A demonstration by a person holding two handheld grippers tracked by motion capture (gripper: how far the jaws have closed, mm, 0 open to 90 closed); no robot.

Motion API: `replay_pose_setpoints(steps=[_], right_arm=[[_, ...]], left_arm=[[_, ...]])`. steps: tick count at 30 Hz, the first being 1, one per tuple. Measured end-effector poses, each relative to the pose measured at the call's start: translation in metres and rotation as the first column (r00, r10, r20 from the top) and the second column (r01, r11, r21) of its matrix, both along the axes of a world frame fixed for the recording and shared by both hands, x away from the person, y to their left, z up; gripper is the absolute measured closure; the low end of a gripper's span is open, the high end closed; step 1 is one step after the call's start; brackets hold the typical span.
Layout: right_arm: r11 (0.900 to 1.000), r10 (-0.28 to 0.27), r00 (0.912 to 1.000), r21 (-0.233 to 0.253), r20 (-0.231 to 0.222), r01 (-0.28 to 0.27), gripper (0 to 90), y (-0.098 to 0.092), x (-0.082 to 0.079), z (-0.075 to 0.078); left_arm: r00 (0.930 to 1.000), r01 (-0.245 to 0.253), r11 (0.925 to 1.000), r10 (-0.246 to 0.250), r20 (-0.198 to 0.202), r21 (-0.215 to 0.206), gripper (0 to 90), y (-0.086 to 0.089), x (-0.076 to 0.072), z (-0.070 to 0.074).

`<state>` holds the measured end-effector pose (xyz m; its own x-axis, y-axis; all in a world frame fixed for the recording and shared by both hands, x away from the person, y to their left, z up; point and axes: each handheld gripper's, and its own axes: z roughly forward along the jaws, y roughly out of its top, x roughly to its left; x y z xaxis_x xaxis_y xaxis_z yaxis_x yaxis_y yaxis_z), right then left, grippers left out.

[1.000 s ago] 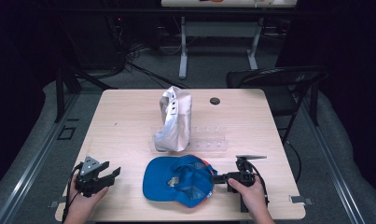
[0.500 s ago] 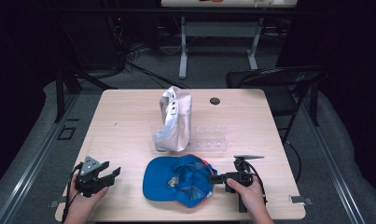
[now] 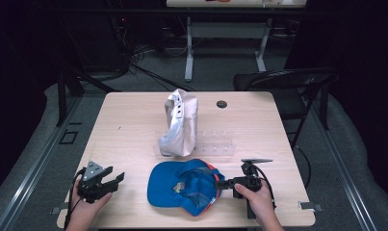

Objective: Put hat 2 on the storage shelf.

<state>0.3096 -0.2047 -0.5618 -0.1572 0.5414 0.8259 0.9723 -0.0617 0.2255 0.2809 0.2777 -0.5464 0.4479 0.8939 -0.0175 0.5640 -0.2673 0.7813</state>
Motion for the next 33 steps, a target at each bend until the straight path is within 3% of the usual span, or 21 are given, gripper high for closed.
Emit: replay_pose_setpoints(steps=[3, 4, 5, 6, 7, 11, 13, 14, 15, 16, 17, 18, 20, 21, 22, 23, 24, 28, 33], right_arm=[[1.0, 0.006, 1.0, 0.01, -0.001, -0.006, 76.7, -0.001, 0.0, 0.001], [1.0, -0.018, 0.9998, -0.013, -0.009, 0.018, 76.8, 0.001, -0.001, 0.002], [1.0, 0.003, 1.0, 0.019, 0.0, -0.003, 76.9, -0.001, 0.0, 0.001], [0.999, -0.036, 0.9993, -0.01, -0.012, 0.036, 76.9, 0.002, -0.001, 0.003], [1.0, -0.014, 0.9999, -0.016, -0.004, 0.014, 77.0, 0.0, 0.0, 0.003], [1.0, -0.017, 0.9998, -0.021, -0.008, 0.016, 77.1, -0.003, 0.002, 0.011], [0.999, -0.025, 0.9997, -0.041, -0.006, 0.025, 77.1, -0.002, 0.003, 0.015], [0.997, -0.02, 0.9998, -0.074, -0.01, 0.019, 77.1, -0.002, 0.004, 0.019], [0.996, -0.046, 0.9989, -0.077, -0.006, 0.046, 77.1, 0.001, 0.003, 0.021], [0.995, -0.003, 1.0, -0.095, -0.009, 0.002, 77.1, -0.002, 0.005, 0.025], [0.995, -0.066, 0.9978, -0.076, -0.01, 0.065, 77.1, 0.004, 0.004, 0.027], [0.993, 0.002, 1.0, -0.12, -0.007, -0.003, 77.1, -0.001, 0.007, 0.032], [0.983, 0.014, 0.9999, -0.185, -0.009, -0.015, 77.1, -0.001, 0.009, 0.042], [0.984, 0.023, 0.9997, -0.178, -0.002, -0.023, 77.1, 0.0, 0.01, 0.045], [0.975, 0.032, 0.9995, -0.218, 0.0, -0.031, 77.1, 0.0, 0.011, 0.049], [0.981, -0.023, 0.9997, -0.193, 0.008, 0.024, 77.1, 0.005, 0.01, 0.051], [0.974, 0.025, 0.9996, -0.227, 0.011, -0.022, 77.1, 0.003, 0.012, 0.055], [0.955, 0.058, 0.9983, -0.293, 0.01, -0.052, 77.1, 0.004, 0.017, 0.067], [0.937, 0.039, 0.9992, -0.346, 0.005, -0.035, 77.1, 0.005, 0.023, 0.077]], left_arm=[[1.0, 0.0, 1.0, 0.0, 0.001, 0.001, 46.2, 0.0, 0.0, 0.0], [1.0, -0.001, 1.0, 0.001, 0.001, 0.001, 46.2, 0.0, 0.0, 0.0], [1.0, 0.0, 1.0, 0.0, 0.001, 0.003, 46.1, 0.0, 0.0, 0.0], [1.0, -0.001, 1.0, 0.001, 0.001, 0.003, 46.2, 0.0, 0.0, 0.0], [1.0, -0.001, 1.0, 0.001, 0.001, 0.004, 46.2, 0.0, 0.0, 0.0], [1.0, 0.002, 1.0, -0.002, 0.0, 0.005, 46.2, 0.0, -0.001, 0.0], [1.0, 0.002, 1.0, -0.002, -0.002, 0.007, 46.2, -0.001, -0.001, 0.0], [1.0, 0.003, 1.0, -0.003, -0.001, 0.008, 46.2, -0.001, 0.0, 0.0], [1.0, 0.006, 0.9999, -0.006, -0.001, 0.011, 46.2, -0.001, 0.0, 0.0], [1.0, 0.006, 0.9999, -0.006, 0.0, 0.012, 46.2, -0.001, 0.0, 0.0], [1.0, 0.005, 0.9999, -0.005, 0.0, 0.01, 46.2, -0.001, 0.0, 0.0], [1.0, 0.005, 0.9999, -0.005, 0.0, 0.009, 46.1, -0.001, -0.001, 0.0], [1.0, 0.005, 1.0, -0.005, 0.002, 0.007, 46.2, -0.001, -0.001, 0.0], [1.0, 0.005, 1.0, -0.005, 0.003, 0.006, 46.2, -0.001, -0.001, 0.0], [1.0, 0.007, 1.0, -0.007, 0.003, 0.007, 46.2, -0.001, 0.0, 0.0], [1.0, 0.005, 1.0, -0.005, 0.002, 0.005, 46.2, -0.001, 0.0, 0.0], [1.0, 0.003, 1.0, -0.003, 0.0, 0.005, 46.2, -0.001, 0.0, 0.0], [0.9999, 0.008, 0.9999, -0.008, -0.007, 0.008, 46.2, -0.002, 0.001, -0.003], [0.9997, 0.025, 0.9995, -0.025, -0.008, 0.019, 46.1, -0.006, 0.001, -0.004]])
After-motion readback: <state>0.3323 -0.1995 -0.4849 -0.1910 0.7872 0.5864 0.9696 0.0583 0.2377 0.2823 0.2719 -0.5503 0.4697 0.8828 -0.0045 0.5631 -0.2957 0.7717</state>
